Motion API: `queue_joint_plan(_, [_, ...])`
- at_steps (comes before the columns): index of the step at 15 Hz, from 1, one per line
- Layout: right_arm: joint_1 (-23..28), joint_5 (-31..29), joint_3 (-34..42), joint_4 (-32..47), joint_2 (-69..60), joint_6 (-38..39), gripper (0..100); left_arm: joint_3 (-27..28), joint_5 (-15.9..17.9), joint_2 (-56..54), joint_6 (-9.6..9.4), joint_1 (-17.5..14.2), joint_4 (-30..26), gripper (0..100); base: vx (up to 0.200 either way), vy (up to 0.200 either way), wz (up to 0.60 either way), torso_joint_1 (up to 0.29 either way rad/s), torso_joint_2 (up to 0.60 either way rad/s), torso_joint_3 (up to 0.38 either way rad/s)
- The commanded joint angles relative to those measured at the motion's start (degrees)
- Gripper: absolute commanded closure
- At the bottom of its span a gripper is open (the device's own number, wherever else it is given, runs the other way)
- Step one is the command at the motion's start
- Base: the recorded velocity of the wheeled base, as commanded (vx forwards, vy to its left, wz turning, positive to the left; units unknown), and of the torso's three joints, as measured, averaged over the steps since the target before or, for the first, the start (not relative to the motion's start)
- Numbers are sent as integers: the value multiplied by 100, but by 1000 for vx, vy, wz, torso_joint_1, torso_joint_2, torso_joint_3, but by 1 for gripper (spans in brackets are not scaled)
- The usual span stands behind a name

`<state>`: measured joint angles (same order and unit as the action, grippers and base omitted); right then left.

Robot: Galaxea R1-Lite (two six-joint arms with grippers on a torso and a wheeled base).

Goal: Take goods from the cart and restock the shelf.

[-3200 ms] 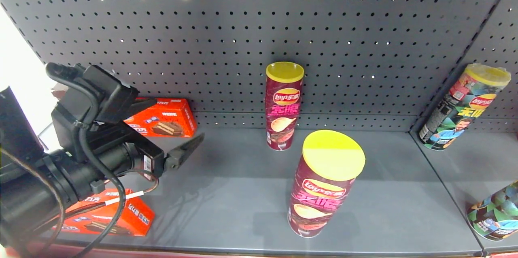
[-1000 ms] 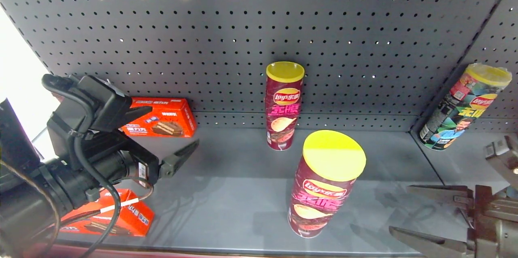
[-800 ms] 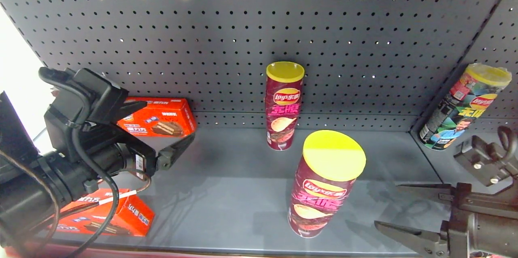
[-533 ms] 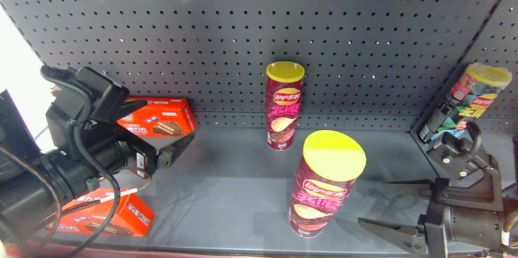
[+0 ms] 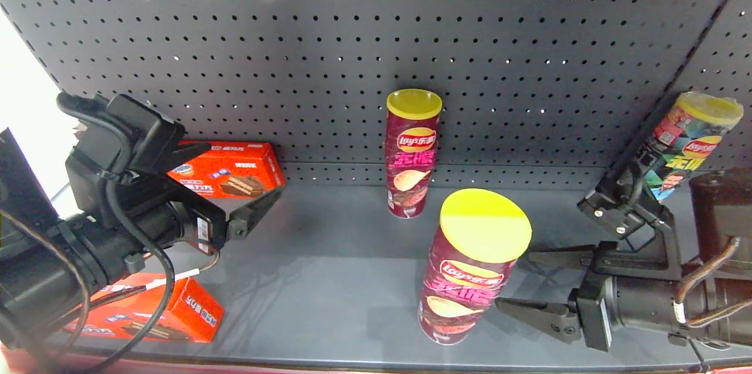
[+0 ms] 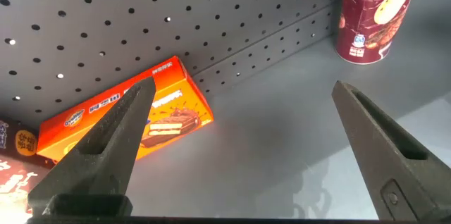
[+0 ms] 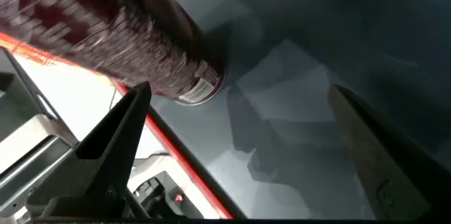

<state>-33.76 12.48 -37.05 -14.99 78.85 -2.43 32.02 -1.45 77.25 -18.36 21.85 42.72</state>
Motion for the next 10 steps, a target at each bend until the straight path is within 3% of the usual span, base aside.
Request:
queue_joint_plan(1, [1,-9,-127,-3,227,5,0,-3,4,9,-1,-22,0,0,0,0,0,0,0,0])
queue_joint_plan(10, [45,-44,-373,-21,430,5,0,-3,4,9,-1,-22,9,0,0,0,0,0,0,0])
